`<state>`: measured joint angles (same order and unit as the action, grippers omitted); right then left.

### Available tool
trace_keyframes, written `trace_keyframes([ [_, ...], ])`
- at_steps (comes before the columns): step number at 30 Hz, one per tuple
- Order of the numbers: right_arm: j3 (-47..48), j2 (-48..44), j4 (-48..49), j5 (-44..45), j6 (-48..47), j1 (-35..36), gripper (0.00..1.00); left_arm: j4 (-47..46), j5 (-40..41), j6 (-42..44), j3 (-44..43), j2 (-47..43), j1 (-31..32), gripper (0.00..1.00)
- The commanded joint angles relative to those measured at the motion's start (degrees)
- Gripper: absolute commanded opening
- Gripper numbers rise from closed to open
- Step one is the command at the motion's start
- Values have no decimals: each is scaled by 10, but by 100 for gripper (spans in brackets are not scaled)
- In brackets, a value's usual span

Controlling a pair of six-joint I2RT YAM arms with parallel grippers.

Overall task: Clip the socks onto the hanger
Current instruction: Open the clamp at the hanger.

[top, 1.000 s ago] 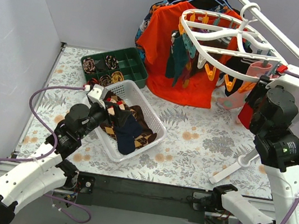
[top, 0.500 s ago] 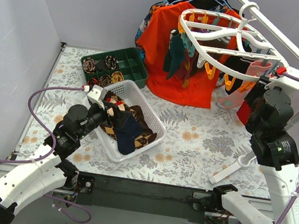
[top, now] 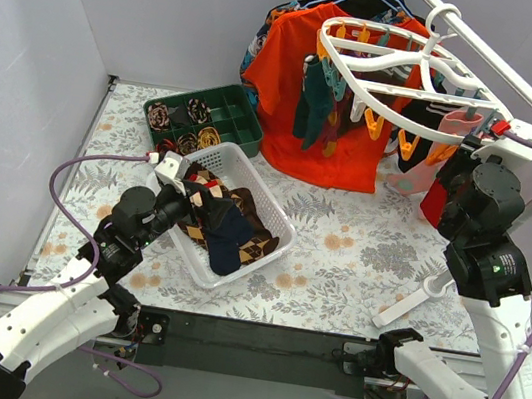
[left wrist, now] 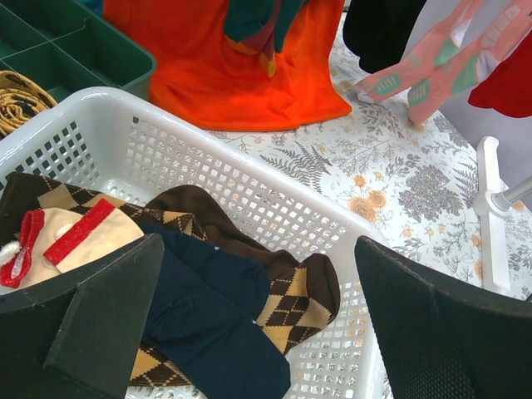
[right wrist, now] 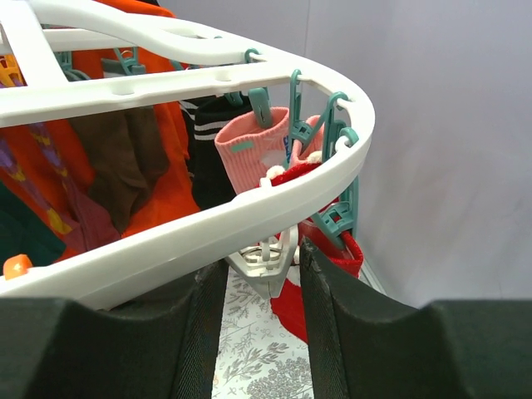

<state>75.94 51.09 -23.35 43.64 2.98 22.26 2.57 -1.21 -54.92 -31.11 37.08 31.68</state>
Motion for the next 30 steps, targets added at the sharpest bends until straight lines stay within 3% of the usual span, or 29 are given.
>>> trace_keyframes([
  [1,-1,-6,38,-3,-3,2,45,2,-7,2,-2,-7,0,98],
  [30,3,-7,31,-23,-44,2,44,2,-10,3,0,-11,0,98],
])
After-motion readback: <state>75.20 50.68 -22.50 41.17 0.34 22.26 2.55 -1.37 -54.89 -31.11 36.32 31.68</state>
